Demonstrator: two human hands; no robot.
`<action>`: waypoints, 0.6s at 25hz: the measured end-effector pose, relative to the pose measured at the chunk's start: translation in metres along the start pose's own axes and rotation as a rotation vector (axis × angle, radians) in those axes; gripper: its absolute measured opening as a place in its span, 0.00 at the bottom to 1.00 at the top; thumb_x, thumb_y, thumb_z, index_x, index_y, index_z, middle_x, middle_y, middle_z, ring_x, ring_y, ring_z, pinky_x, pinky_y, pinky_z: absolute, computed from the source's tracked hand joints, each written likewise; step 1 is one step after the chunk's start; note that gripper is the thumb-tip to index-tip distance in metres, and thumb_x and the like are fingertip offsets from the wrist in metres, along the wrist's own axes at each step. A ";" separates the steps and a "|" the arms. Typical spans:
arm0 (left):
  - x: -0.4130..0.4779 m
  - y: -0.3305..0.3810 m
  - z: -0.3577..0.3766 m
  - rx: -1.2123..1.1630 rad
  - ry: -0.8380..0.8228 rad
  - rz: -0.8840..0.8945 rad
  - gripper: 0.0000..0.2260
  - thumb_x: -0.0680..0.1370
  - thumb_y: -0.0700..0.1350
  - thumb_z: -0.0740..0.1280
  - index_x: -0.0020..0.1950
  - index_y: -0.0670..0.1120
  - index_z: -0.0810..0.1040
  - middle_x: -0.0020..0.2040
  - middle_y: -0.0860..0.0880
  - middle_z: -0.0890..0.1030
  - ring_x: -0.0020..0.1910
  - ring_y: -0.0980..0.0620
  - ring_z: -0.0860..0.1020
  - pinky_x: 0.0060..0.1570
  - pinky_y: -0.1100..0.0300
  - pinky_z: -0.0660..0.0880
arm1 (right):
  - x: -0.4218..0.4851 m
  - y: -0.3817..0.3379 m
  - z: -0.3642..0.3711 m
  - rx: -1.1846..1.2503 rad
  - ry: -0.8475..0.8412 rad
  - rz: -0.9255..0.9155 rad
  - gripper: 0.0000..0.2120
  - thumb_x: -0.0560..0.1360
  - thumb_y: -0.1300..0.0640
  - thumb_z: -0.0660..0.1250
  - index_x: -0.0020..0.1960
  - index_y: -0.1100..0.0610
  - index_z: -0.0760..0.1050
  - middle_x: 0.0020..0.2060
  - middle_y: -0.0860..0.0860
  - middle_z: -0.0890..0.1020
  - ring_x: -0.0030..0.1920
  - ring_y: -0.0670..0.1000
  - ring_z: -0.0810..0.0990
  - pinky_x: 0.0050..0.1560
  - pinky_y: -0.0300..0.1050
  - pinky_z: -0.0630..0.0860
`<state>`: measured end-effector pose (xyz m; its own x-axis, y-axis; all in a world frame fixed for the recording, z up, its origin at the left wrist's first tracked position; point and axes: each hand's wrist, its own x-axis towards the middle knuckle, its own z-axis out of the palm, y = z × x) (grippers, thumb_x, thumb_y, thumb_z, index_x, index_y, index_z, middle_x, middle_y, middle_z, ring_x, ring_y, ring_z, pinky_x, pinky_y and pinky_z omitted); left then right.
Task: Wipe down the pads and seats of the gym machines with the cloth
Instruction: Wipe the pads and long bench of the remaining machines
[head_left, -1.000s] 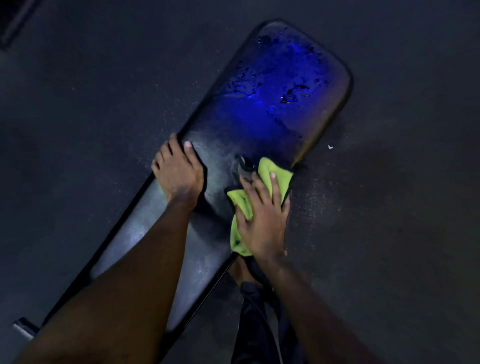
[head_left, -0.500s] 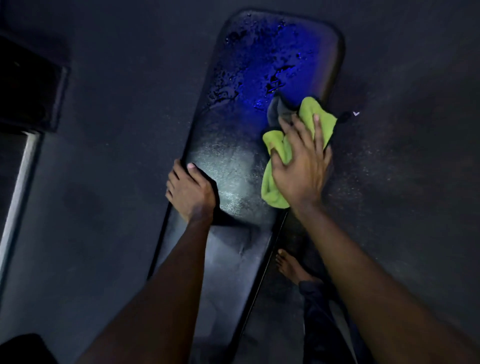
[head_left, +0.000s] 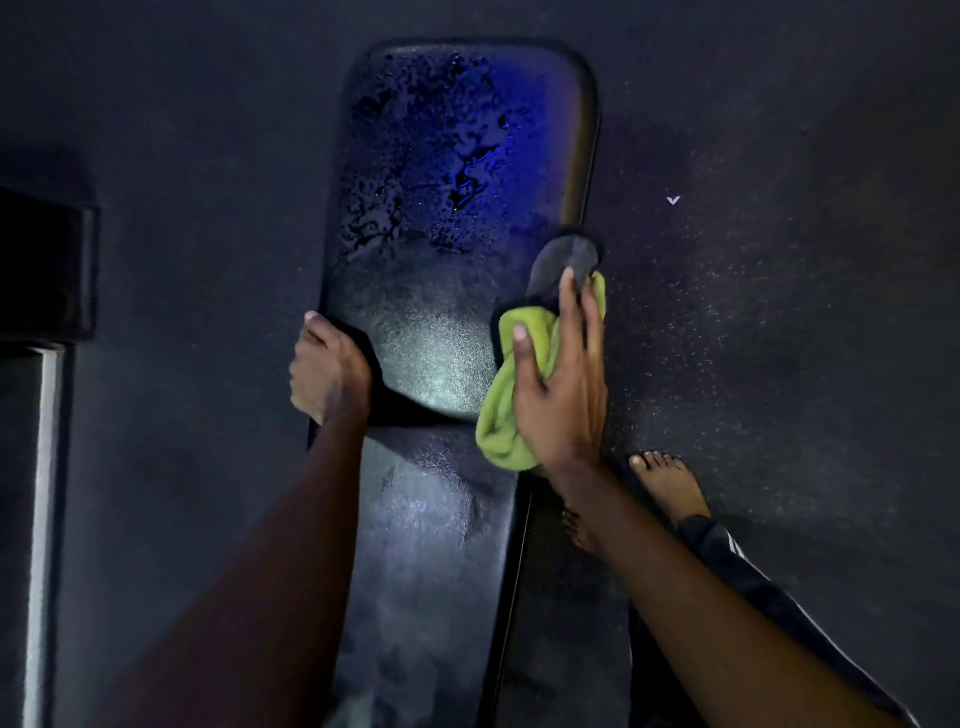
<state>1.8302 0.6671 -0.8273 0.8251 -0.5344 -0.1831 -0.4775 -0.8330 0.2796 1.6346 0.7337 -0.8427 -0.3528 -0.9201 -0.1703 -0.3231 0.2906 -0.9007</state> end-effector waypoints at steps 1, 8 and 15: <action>0.000 0.000 0.000 0.000 0.002 -0.002 0.25 0.85 0.57 0.49 0.71 0.46 0.75 0.68 0.40 0.77 0.66 0.37 0.74 0.65 0.47 0.67 | 0.016 -0.006 0.001 0.007 0.023 0.035 0.31 0.82 0.46 0.63 0.81 0.53 0.60 0.81 0.53 0.60 0.81 0.51 0.57 0.77 0.50 0.63; -0.001 0.000 -0.001 0.010 0.003 0.001 0.25 0.85 0.57 0.49 0.69 0.44 0.76 0.66 0.37 0.78 0.64 0.35 0.75 0.64 0.45 0.68 | 0.055 -0.012 -0.010 -0.232 -0.104 -0.085 0.32 0.80 0.46 0.61 0.81 0.50 0.59 0.81 0.49 0.58 0.81 0.55 0.56 0.77 0.56 0.61; 0.002 0.000 0.000 0.017 0.011 0.028 0.25 0.84 0.56 0.49 0.67 0.45 0.78 0.63 0.36 0.79 0.61 0.33 0.76 0.60 0.44 0.70 | 0.099 -0.035 0.004 -0.742 -0.358 -0.509 0.32 0.76 0.50 0.71 0.77 0.49 0.67 0.79 0.45 0.63 0.82 0.56 0.49 0.76 0.69 0.54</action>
<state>1.8314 0.6659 -0.8274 0.8145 -0.5563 -0.1650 -0.5056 -0.8199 0.2687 1.6148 0.6314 -0.8293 0.2320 -0.9713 -0.0518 -0.8785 -0.1863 -0.4399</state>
